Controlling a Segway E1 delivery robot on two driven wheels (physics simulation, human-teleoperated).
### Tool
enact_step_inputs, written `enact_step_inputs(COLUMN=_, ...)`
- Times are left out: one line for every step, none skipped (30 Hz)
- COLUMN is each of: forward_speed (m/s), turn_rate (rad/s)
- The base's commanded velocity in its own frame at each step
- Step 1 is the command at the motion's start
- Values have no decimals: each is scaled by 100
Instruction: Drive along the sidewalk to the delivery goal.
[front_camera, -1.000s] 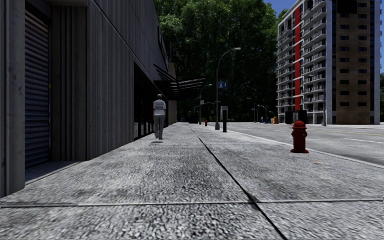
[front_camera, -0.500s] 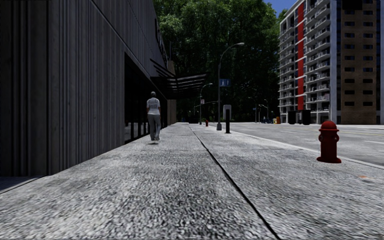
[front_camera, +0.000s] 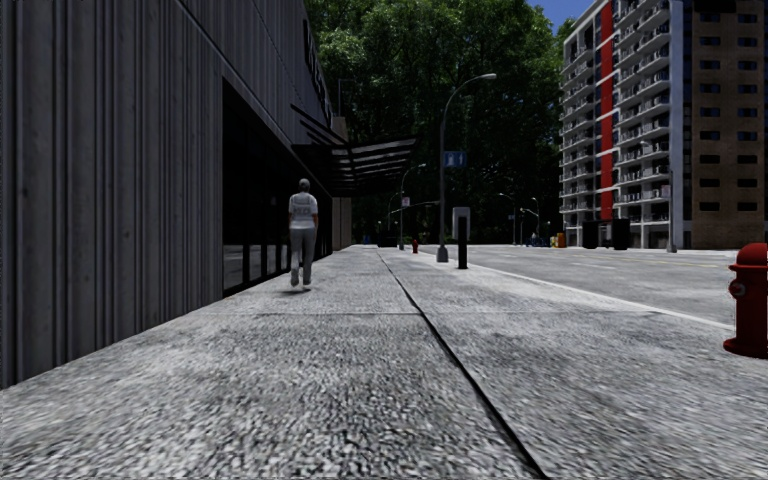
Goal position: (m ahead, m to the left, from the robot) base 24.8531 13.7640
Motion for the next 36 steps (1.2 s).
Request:
enact_step_inputs(forward_speed=200, turn_rate=0)
enact_step_inputs(forward_speed=200, turn_rate=0)
enact_step_inputs(forward_speed=200, turn_rate=0)
enact_step_inputs(forward_speed=200, turn_rate=0)
enact_step_inputs(forward_speed=200, turn_rate=0)
enact_step_inputs(forward_speed=200, turn_rate=0)
enact_step_inputs(forward_speed=200, turn_rate=0)
enact_step_inputs(forward_speed=200, turn_rate=0)
enact_step_inputs(forward_speed=200, turn_rate=0)
enact_step_inputs(forward_speed=200, turn_rate=0)
enact_step_inputs(forward_speed=200, turn_rate=0)
enact_step_inputs(forward_speed=200, turn_rate=0)
enact_step_inputs(forward_speed=200, turn_rate=0)
enact_step_inputs(forward_speed=200, turn_rate=0)
enact_step_inputs(forward_speed=200, turn_rate=0)
enact_step_inputs(forward_speed=200, turn_rate=0)
enact_step_inputs(forward_speed=200, turn_rate=0)
enact_step_inputs(forward_speed=200, turn_rate=0)
enact_step_inputs(forward_speed=200, turn_rate=0)
enact_step_inputs(forward_speed=200, turn_rate=0)
enact_step_inputs(forward_speed=200, turn_rate=0)
enact_step_inputs(forward_speed=200, turn_rate=0)
enact_step_inputs(forward_speed=200, turn_rate=0)
enact_step_inputs(forward_speed=200, turn_rate=0)
enact_step_inputs(forward_speed=200, turn_rate=0)
enact_step_inputs(forward_speed=200, turn_rate=0)
enact_step_inputs(forward_speed=200, turn_rate=0)
enact_step_inputs(forward_speed=200, turn_rate=0)
enact_step_inputs(forward_speed=200, turn_rate=0)
enact_step_inputs(forward_speed=200, turn_rate=0)
enact_step_inputs(forward_speed=200, turn_rate=0)
enact_step_inputs(forward_speed=200, turn_rate=0)
enact_step_inputs(forward_speed=200, turn_rate=0)
enact_step_inputs(forward_speed=200, turn_rate=0)
enact_step_inputs(forward_speed=200, turn_rate=0)
enact_step_inputs(forward_speed=200, turn_rate=0)
